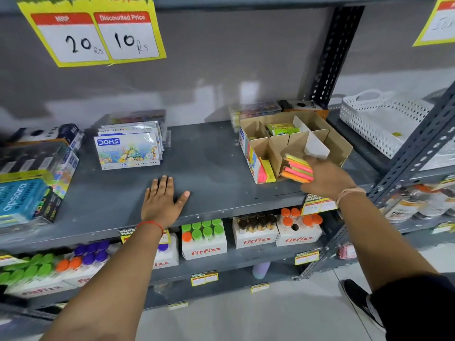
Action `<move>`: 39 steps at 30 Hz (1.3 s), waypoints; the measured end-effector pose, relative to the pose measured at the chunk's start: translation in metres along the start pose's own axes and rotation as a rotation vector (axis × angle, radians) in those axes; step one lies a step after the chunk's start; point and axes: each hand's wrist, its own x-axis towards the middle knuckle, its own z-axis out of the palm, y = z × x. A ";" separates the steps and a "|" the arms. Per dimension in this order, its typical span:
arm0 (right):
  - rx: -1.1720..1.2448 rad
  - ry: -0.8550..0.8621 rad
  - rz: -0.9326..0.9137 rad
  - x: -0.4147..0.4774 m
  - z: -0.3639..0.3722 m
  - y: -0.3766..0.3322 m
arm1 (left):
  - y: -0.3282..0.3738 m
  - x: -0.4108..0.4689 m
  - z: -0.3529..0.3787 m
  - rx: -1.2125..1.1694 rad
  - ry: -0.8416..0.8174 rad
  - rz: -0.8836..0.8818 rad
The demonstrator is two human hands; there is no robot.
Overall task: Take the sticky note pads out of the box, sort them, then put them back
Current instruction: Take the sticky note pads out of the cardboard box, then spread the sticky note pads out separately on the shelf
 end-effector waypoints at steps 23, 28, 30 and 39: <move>1.178 -0.033 0.103 0.020 -0.032 -0.148 | -0.003 -0.001 -0.004 0.007 -0.018 0.017; 1.301 -0.137 0.342 0.026 0.008 -0.160 | -0.005 -0.001 -0.002 -0.007 0.009 0.032; 1.286 -0.164 0.416 0.025 0.024 -0.157 | -0.005 0.000 -0.001 0.000 0.009 0.035; 0.466 0.077 0.234 0.008 0.017 -0.155 | -0.009 0.002 -0.002 0.016 -0.030 0.060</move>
